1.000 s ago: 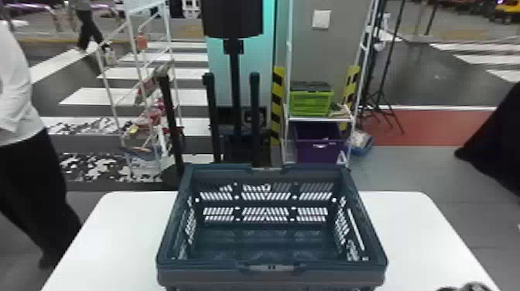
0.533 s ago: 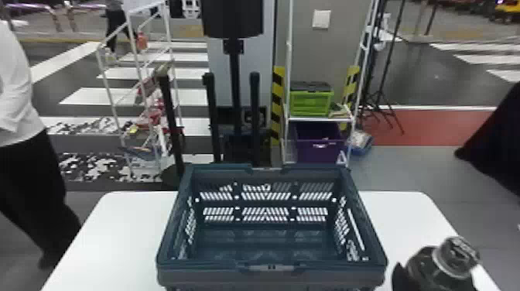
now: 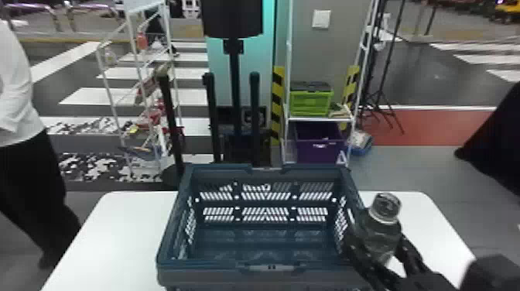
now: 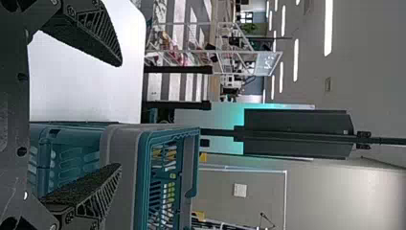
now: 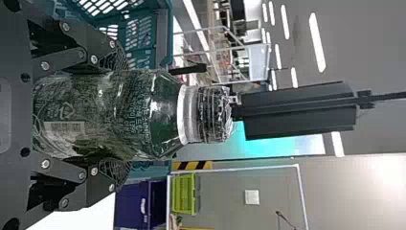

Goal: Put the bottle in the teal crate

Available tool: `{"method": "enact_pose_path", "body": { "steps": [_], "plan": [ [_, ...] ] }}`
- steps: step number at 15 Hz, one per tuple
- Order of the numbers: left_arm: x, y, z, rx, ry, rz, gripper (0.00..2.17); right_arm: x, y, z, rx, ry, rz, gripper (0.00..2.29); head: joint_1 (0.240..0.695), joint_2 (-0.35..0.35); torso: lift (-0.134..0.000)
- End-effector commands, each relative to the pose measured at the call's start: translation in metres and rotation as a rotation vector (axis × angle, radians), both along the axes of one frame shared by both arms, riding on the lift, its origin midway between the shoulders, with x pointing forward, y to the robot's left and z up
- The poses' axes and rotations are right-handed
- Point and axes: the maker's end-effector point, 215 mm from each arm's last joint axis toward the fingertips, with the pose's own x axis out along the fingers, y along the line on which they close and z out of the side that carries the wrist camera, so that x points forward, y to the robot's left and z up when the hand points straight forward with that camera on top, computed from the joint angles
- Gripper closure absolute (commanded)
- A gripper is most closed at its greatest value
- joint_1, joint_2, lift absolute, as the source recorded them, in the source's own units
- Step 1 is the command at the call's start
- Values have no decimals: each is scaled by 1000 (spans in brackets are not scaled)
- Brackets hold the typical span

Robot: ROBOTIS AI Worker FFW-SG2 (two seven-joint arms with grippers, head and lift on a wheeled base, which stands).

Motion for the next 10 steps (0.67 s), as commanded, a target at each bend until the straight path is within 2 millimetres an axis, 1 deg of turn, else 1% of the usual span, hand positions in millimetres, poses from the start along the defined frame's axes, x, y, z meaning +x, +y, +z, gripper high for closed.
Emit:
{"method": "enact_pose_path", "body": {
  "steps": [1, 3, 5, 6, 8, 10],
  "plan": [
    [-2, 3, -3, 2, 7, 6, 140, 23, 23, -5, -30, 62, 38, 1983, 499, 0, 0],
    [-4, 6, -4, 4, 9, 10, 140, 42, 43, -9, -59, 116, 65, 1983, 499, 0, 0],
    [-5, 7, -6, 3, 12, 15, 140, 57, 57, -18, -88, 182, 85, 1983, 499, 0, 0],
    [-7, 8, -7, 1, 9, 17, 140, 63, 68, -25, -107, 232, 106, 1983, 499, 0, 0],
    [-7, 8, -5, 0, -1, 18, 140, 81, 85, -29, -139, 268, 128, 1983, 499, 0, 0],
    [-8, 9, -5, -3, -4, 21, 140, 90, 102, -37, -159, 331, 167, 1983, 499, 0, 0]
  ]
}}
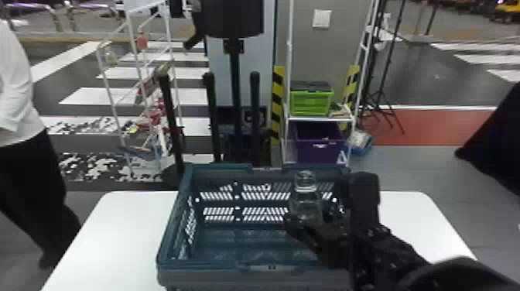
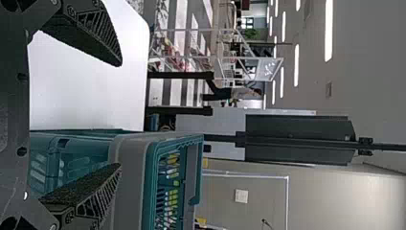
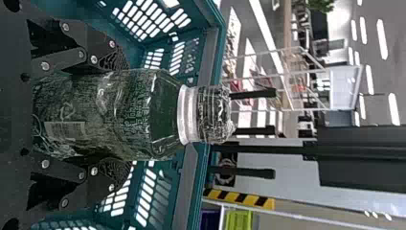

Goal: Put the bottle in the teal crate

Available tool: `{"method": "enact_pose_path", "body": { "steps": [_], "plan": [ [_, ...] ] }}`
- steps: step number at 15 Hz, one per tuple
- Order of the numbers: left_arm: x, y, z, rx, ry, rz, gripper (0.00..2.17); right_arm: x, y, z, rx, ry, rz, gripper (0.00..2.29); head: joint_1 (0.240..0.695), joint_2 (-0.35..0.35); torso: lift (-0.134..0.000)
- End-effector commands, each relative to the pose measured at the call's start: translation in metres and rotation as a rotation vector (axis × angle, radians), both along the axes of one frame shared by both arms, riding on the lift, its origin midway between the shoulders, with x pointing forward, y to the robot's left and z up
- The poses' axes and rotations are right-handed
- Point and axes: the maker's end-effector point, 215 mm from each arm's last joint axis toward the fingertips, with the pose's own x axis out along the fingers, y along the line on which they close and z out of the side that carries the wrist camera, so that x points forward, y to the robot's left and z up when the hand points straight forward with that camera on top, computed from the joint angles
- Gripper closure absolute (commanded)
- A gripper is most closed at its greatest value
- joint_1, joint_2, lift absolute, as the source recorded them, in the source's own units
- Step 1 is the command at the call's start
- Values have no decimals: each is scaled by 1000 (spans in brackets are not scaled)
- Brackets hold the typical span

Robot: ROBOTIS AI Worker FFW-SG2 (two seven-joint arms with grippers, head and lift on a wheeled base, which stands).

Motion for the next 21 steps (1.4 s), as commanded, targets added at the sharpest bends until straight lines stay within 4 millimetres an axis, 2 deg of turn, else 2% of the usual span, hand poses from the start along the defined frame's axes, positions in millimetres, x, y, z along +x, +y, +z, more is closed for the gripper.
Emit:
{"method": "enact_pose_path", "body": {
  "steps": [1, 4, 6, 10, 15, 21],
  "plan": [
    [-1, 1, 0, -1, -4, 4, 140, 9, 20, -11, -26, 84, 47, 1983, 499, 0, 0],
    [-2, 3, 1, -3, -14, 5, 140, 5, 30, -40, -75, 244, 87, 1983, 499, 0, 0],
    [-2, 5, 2, -5, -19, 8, 140, 9, 40, -51, -96, 285, 106, 1983, 499, 0, 0],
    [-4, 12, 0, -1, -22, 18, 140, 28, 54, -74, -108, 351, 111, 1983, 499, 0, 0],
    [-7, 17, 3, -9, -42, 26, 140, 58, 45, -95, -155, 380, 96, 1976, 499, 0, 0],
    [-8, 21, 3, -14, -47, 33, 140, 73, 46, -122, -133, 406, 97, 1963, 499, 0, 0]
  ]
}}
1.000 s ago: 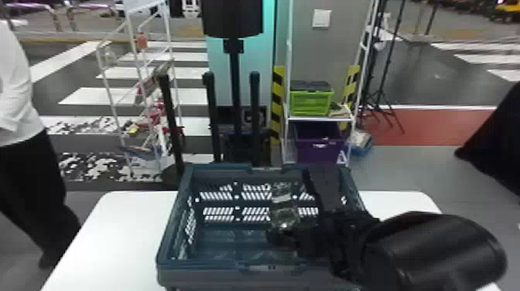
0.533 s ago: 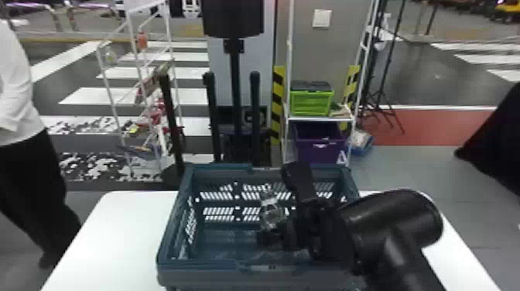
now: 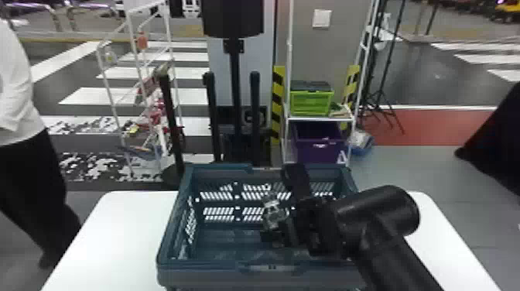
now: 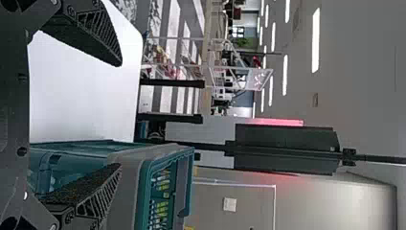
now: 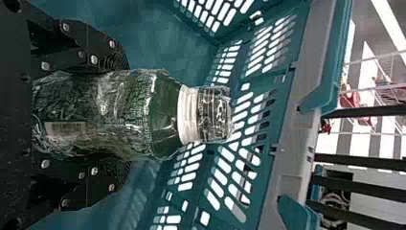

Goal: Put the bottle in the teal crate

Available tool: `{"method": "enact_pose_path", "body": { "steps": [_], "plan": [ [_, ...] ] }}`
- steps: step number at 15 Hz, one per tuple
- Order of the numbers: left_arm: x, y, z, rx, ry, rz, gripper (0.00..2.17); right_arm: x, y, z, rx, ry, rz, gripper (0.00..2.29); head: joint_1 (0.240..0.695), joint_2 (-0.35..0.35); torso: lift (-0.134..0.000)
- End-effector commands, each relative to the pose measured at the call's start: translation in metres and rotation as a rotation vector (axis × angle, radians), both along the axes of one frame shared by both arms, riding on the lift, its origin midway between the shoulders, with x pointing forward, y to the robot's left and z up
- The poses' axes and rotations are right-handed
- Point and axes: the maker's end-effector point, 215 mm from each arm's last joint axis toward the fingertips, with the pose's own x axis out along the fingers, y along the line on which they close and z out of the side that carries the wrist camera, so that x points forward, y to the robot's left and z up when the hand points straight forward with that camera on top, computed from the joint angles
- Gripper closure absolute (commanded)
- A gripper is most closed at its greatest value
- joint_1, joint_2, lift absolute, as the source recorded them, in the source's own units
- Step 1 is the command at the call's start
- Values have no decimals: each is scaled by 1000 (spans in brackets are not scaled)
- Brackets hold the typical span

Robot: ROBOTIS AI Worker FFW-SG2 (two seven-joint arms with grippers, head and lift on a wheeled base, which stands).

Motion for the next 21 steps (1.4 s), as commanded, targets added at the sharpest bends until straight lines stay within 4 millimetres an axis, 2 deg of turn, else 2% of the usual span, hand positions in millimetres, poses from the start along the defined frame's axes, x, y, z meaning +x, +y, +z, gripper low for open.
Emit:
{"method": "enact_pose_path", "body": {
  "steps": [1, 4, 6, 7, 8, 9, 13, 16, 19, 21],
  "plan": [
    [0, 4, -1, 1, 2, 7, 140, 3, 6, -6, 13, 11, 10, 1926, 499, 0, 0],
    [2, 5, -1, 0, 0, 7, 140, 9, 5, -8, 8, 2, 8, 1855, 499, 0, 0],
    [2, 5, -1, 1, 0, 8, 140, 11, 8, -7, 15, -7, 11, 1386, 499, 0, 0],
    [2, 7, -1, -1, 0, 12, 140, 13, 8, -5, 17, -17, 11, 836, 499, 0, 0],
    [2, 8, -1, 0, -1, 13, 140, 13, 9, -5, 18, -19, 13, 167, 499, 0, 0],
    [3, 8, -1, -1, 1, 11, 140, 14, 9, -3, 21, -19, 12, 33, 499, 0, 0],
    [3, 11, -1, -2, 0, 16, 140, 12, 14, -2, 40, -14, 15, 43, 499, 0, 0],
    [4, 13, 1, -5, -4, 20, 140, 11, 20, 7, 58, -32, 21, 43, 499, 0, 0],
    [3, 13, 0, -6, -3, 21, 140, 1, 32, 36, 74, -75, 44, 49, 499, 0, 0],
    [4, 13, 1, -7, -4, 20, 140, -3, 40, 63, 90, -149, 44, 49, 499, 0, 0]
  ]
}}
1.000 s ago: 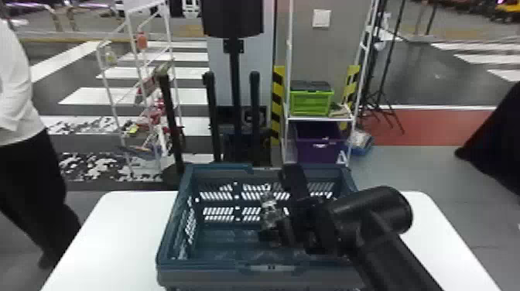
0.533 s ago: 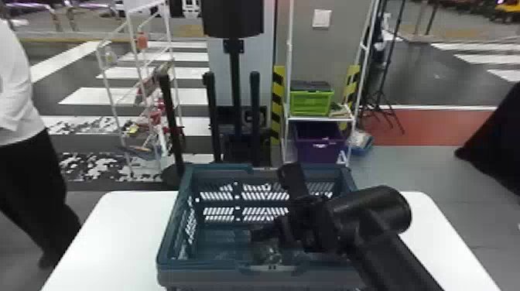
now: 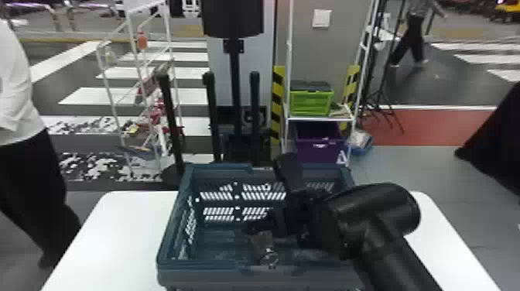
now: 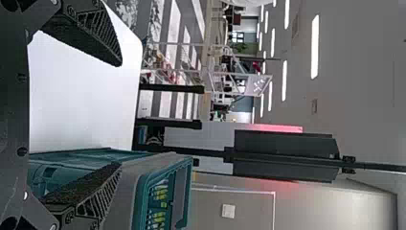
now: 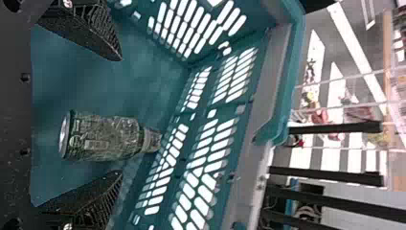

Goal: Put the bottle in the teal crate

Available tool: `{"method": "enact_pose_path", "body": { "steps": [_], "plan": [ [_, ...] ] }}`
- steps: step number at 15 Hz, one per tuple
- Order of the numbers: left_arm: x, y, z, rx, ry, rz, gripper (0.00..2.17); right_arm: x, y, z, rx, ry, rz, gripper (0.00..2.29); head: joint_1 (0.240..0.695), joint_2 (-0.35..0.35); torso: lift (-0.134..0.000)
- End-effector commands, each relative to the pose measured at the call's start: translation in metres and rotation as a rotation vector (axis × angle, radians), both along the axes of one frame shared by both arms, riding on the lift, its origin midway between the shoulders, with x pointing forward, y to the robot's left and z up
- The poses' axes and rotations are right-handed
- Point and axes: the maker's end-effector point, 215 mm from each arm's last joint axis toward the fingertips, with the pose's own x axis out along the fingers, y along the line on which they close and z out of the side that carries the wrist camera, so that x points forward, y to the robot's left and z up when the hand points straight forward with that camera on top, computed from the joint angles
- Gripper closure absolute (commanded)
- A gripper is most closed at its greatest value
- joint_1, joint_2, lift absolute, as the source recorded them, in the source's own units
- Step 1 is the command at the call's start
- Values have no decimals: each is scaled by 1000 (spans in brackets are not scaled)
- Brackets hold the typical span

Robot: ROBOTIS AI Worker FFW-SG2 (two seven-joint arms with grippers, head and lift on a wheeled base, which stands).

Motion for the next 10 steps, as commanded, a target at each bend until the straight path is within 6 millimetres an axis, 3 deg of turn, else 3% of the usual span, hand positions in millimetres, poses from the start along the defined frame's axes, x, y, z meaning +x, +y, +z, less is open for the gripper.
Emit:
{"method": "enact_pose_path", "body": {
  "steps": [1, 2, 4, 6, 10],
  "plan": [
    [1, -1, 2, -1, -4, -1, 140, -10, 13, 30, 39, -73, 10, 49, 499, 0, 0],
    [1, -1, 2, -1, -2, -1, 140, -16, 10, 37, 49, -105, 6, 49, 499, 0, 0],
    [3, -2, 2, -2, 2, -3, 140, -20, -16, 44, 59, -175, -36, 49, 499, 0, 0],
    [5, -5, 0, -4, 10, -6, 140, -21, -37, 66, 117, -290, -81, 49, 499, 0, 0],
    [11, -13, -2, -3, 29, -18, 140, -51, -88, 78, 144, -402, -150, 49, 499, 0, 0]
  ]
}}
